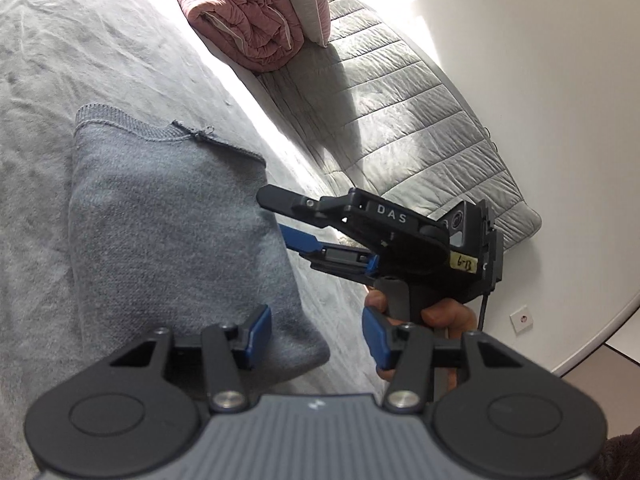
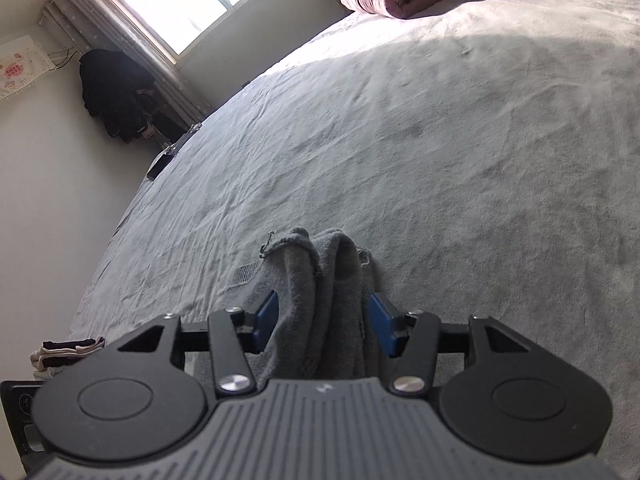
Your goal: Fold clothes
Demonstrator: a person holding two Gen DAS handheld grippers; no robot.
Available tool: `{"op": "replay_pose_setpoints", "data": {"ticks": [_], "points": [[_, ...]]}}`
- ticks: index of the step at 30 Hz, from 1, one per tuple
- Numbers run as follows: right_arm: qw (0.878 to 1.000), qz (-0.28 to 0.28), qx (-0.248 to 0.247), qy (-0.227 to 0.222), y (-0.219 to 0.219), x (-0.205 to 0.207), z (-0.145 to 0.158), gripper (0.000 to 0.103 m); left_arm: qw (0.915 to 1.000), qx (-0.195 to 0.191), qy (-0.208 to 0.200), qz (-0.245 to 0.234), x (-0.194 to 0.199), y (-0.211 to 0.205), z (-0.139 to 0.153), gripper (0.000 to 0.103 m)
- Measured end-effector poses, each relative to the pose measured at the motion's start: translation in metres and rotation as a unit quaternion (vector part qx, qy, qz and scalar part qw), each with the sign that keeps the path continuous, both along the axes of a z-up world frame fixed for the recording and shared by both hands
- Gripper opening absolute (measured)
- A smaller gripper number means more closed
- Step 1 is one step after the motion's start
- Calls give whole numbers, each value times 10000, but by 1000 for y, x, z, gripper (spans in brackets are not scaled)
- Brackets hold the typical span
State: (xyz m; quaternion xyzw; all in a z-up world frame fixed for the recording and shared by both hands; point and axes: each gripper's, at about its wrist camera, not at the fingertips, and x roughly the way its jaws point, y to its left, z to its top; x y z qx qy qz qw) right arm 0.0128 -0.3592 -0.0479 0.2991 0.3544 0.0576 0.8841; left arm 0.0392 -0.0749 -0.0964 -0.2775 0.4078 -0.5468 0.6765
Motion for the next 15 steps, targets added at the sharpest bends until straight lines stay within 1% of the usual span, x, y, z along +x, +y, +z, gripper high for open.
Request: {"op": "replay_pose_setpoints", "data": {"ticks": [1, 2, 3, 4, 6, 8, 13, 15], "points": [[10000, 32, 4, 72, 3, 2, -3, 55, 10000, 4, 1, 7, 1, 0, 0, 51], [9999, 52, -28, 111, 7, 3, -5, 49, 10000, 11, -1, 14, 1, 1, 1, 51], [9999, 68, -76, 82, 10, 5, -6, 38, 10000, -18, -3, 39, 1, 3, 2, 51], [9999, 85, -141, 8, 14, 5, -6, 19, 10000, -57, -4, 70, 2, 5, 3, 51], [9993, 95, -285, -214, 21, 5, 0, 19, 9998, -135, -5, 131, 3, 11, 6, 51], [9979, 195, -291, -547, 26, 4, 8, 17, 9996, -213, -7, 192, 5, 16, 9, 51], [9927, 377, 327, -1097, 15, 7, 16, 16, 9989, -249, 29, 405, 8, 26, 3, 51], [9917, 312, 608, -1089, 6, 12, 11, 16, 9984, -261, 45, 492, 10, 29, 0, 51]]}}
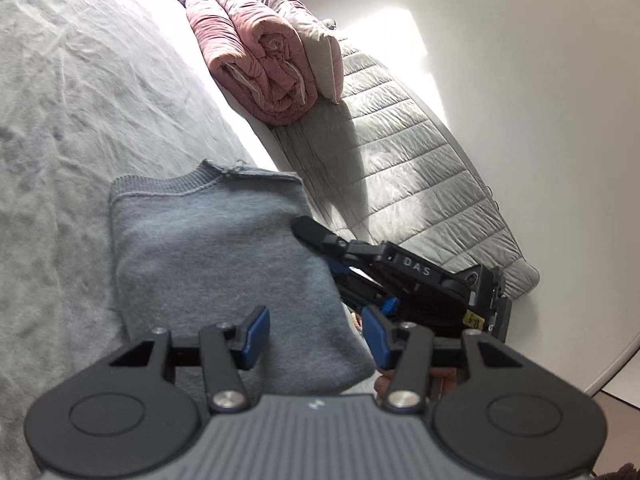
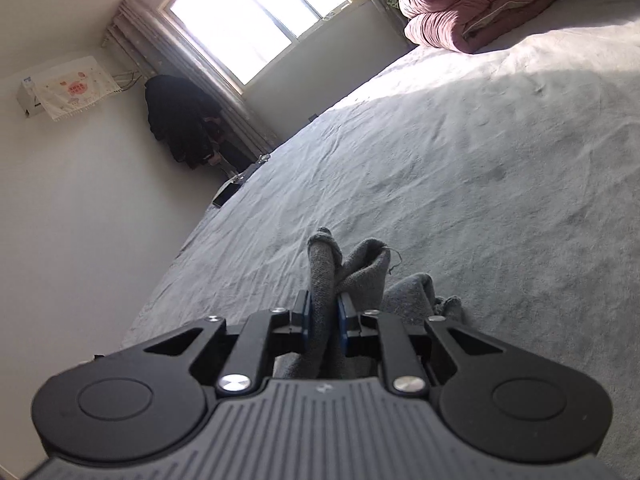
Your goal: Fold clothes
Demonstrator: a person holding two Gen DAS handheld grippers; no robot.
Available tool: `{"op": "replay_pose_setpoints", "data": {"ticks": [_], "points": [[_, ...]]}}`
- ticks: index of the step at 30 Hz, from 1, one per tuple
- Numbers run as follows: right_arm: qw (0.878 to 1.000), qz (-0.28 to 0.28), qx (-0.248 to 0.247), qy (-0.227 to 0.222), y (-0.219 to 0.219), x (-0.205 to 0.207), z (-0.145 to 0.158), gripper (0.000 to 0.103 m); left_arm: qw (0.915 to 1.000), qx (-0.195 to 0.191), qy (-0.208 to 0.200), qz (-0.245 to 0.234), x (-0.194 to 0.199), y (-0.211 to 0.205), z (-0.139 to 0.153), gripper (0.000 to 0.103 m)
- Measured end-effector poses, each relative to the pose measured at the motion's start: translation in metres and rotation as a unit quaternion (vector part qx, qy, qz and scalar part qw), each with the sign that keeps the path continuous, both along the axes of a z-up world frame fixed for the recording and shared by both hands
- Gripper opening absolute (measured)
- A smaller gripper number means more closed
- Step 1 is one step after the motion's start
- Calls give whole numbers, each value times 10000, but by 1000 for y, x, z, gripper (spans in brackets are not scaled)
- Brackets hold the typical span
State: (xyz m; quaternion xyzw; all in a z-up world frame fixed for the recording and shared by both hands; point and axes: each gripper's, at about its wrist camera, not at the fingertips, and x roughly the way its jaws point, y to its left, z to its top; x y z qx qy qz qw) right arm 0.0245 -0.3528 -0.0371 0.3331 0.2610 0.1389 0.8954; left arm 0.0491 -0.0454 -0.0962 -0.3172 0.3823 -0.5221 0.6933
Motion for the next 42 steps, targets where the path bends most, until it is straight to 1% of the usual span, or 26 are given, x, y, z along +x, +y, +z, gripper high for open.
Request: {"op": "replay_pose_setpoints", "data": {"ticks": [2, 3, 6, 8, 9, 10, 11, 13, 16, 17, 20, 23, 24, 25, 26, 27, 28, 30, 33, 34, 36, 37, 39, 42], "points": [[9995, -171, 200, 161, -11, 6, -9, 16, 10000, -12, 17, 86, 2, 4, -3, 51], [9988, -294, 241, 312, -17, 8, -15, 16, 9999, -18, 26, 129, 2, 6, -4, 51], [9940, -609, 212, 878, -28, 14, -39, 16, 9999, 104, -33, -28, -2, -5, -8, 49], [9921, -638, 359, 1019, -32, 12, -51, 17, 9997, 193, -77, -148, -5, -14, -12, 48], [9918, -646, 416, 1022, -34, 10, -51, 19, 9996, 211, -94, -162, -5, -15, -12, 47], [9915, -641, 423, 1048, -35, 7, -48, 28, 9996, 222, -109, -164, -5, -15, -13, 47], [9919, -616, 360, 1052, -35, 4, -43, 34, 9995, 233, -124, -166, -4, -16, -13, 47], [9932, -495, 204, 1030, -33, -5, -33, 41, 9997, 196, -52, -138, -2, -13, -14, 46], [9949, -240, 78, 976, -31, -19, -20, 46, 9998, 169, 3, -105, 1, -9, -14, 45], [9947, -181, 32, 1013, -31, -23, -18, 47, 9998, 161, 8, -100, 2, -8, -13, 45], [9932, -1, -75, 1159, -31, -40, -16, 47, 9999, 132, 5, -82, 4, -5, -9, 45], [9915, 148, -52, 1292, -30, -56, -14, 47, 9999, 104, -30, -67, 5, -5, -4, 45], [9911, 216, -28, 1310, -30, -61, -14, 45, 9999, 91, -40, -69, 5, -6, -3, 45], [9905, 302, -44, 1339, -29, -65, -15, 33, 9999, 123, -43, -94, 5, -7, -3, 45], [9885, 340, -154, 1464, -27, -65, -19, 17, 9998, 167, -43, -124, 4, -9, -4, 45], [9852, 322, -298, 1658, -25, -65, -25, 17, 9997, 210, -43, -154, 4, -10, -5, 45], [9817, 282, -396, 1840, -25, -65, -32, 19, 9995, 244, -32, -197, 3, -12, -6, 45], [9804, 239, -405, 1915, -26, -66, -39, 19, 9991, 305, -42, -292, 1, -14, -5, 45], [9868, 223, -496, 1524, -26, -75, -22, 22, 9983, 357, -175, -432, 0, -15, 3, 45], [9894, 221, -532, 1336, -25, -77, -15, 27, 9980, 343, -244, -471, -1, -14, 7, 45], [9930, 204, -600, 997, -21, -81, -3, 28, 9976, 265, -338, -548, -3, -12, 13, 45], [9942, 203, -642, 835, -19, -80, 1, 28, 9971, 303, -363, -600, -4, -12, 13, 45], [9952, 237, -746, 583, -13, -80, 8, 28, 9958, 422, -402, -710, -6, -13, 11, 45], [9943, 382, -923, 366, -2, -76, 11, 28, 9907, 767, -365, -1064, -11, -21, -2, 46]]}}
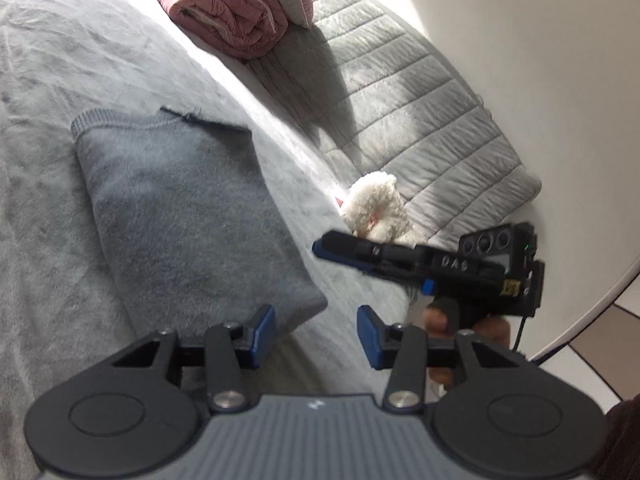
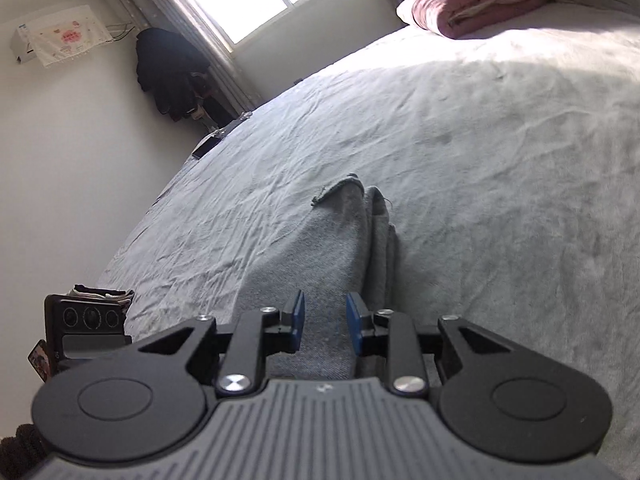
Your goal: Fold clothes
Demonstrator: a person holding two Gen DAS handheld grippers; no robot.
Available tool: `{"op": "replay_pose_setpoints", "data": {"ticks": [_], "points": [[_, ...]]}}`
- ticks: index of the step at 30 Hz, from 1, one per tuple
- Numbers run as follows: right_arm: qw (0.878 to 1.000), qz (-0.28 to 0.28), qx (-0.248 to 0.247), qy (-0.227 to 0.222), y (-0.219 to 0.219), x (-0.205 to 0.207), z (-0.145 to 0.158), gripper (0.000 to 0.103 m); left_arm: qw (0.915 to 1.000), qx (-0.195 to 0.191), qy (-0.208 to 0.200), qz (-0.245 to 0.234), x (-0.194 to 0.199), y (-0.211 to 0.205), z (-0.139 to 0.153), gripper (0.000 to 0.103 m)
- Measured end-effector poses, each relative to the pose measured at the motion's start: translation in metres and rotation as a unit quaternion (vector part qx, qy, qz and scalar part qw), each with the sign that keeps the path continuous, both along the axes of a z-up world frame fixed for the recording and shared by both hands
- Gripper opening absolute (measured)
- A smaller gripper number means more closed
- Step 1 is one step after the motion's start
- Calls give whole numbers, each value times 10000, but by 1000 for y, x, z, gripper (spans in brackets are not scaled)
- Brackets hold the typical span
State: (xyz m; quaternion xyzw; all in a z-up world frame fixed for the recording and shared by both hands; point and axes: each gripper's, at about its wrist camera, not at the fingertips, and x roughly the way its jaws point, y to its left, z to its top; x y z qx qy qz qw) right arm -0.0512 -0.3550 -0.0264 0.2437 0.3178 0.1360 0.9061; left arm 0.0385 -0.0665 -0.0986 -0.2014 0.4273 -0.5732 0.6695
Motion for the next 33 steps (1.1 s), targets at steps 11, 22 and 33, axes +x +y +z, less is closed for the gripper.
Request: {"op": "replay_pose_setpoints", "data": {"ticks": [11, 22, 33], "points": [[9949, 98, -319, 956, -5, 13, -31, 38, 9991, -167, -133, -366, -2, -2, 12, 60], [9987, -363, -223, 273, -12, 13, -9, 40, 9943, -203, -504, 915, 17, 9, 18, 63], [9979, -443, -463, -110, 4, 48, -15, 42, 9871, 124, -701, 1431, 50, -21, 18, 62]]}}
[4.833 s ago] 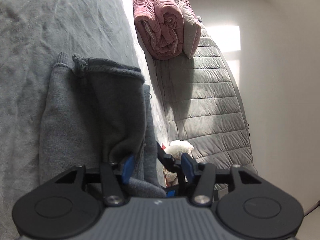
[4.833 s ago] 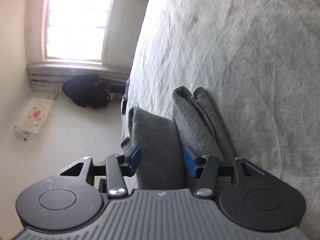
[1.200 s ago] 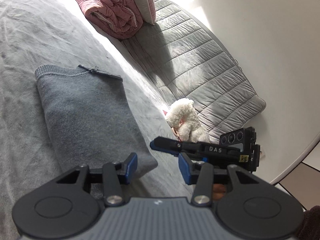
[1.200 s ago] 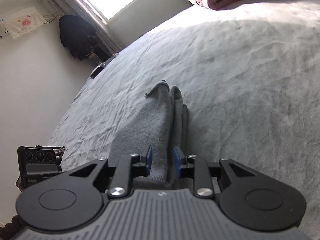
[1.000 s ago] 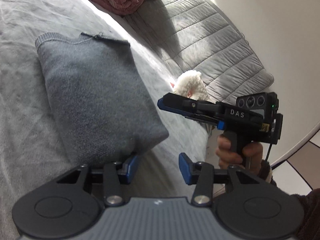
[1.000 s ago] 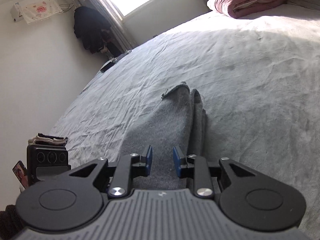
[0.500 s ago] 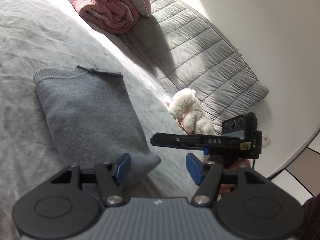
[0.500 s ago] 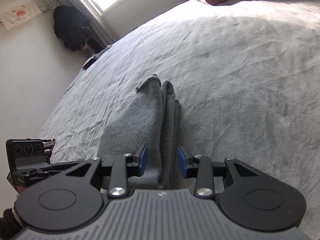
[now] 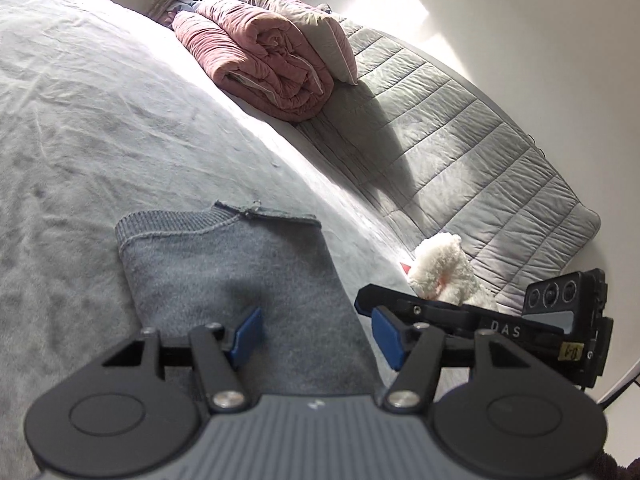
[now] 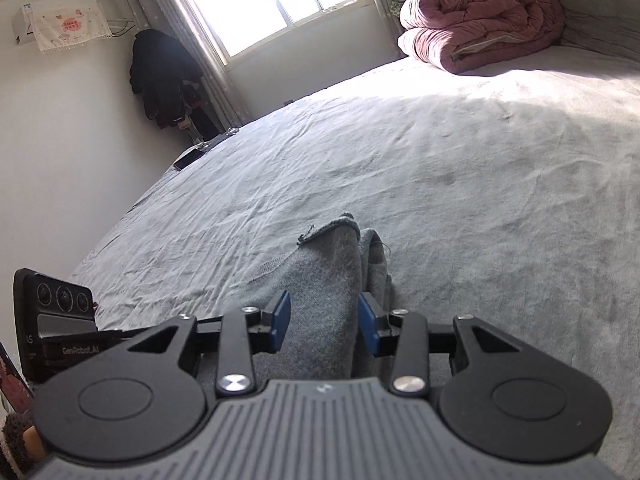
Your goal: Fold clothes
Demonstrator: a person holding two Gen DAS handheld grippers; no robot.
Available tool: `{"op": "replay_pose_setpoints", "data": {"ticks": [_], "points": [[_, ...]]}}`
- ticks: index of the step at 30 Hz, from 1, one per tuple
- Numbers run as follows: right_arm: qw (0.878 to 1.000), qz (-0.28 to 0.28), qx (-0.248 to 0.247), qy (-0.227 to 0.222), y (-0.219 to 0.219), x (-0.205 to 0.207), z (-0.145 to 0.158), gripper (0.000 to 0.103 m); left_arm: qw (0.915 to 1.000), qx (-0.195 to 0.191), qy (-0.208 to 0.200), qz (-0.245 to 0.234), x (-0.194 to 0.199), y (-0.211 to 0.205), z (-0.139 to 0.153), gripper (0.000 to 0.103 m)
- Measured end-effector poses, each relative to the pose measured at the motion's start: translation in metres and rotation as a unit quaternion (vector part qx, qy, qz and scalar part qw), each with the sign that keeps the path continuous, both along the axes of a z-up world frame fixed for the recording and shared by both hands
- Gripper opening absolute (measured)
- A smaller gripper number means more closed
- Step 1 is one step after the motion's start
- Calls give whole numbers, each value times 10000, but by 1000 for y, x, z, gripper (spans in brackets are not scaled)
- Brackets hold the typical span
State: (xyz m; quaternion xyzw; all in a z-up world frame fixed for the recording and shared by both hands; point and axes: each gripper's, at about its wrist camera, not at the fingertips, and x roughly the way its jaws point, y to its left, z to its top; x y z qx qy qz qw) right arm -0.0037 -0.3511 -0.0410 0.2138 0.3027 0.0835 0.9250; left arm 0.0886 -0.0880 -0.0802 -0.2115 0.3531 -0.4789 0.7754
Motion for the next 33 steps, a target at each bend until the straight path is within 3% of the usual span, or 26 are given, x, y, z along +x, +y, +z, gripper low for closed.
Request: {"op": "replay_pose_setpoints", "data": {"ticks": [11, 17, 19, 22, 27, 33], "points": [[9995, -300, 112, 6, -5, 26, -5, 42, 9986, 379, -168, 338, 50, -30, 11, 62], [9994, -306, 159, 12, -3, 22, -1, 42, 9962, 374, 36, 790, 62, -19, 23, 62], [9995, -281, 166, 13, -3, 18, 1, 42, 9957, 450, 137, 799, 59, -13, 26, 65], [9994, -267, 218, 30, -4, 12, 3, 52, 9934, 668, 225, 908, 51, -4, 28, 75], [9973, -351, 610, 225, -12, 0, 4, 62, 9892, 770, 660, 1056, 45, 15, 22, 82], [9825, -485, 1527, 949, -22, -25, -11, 63, 9807, 643, 1471, 1114, 44, 31, 1, 83]]}}
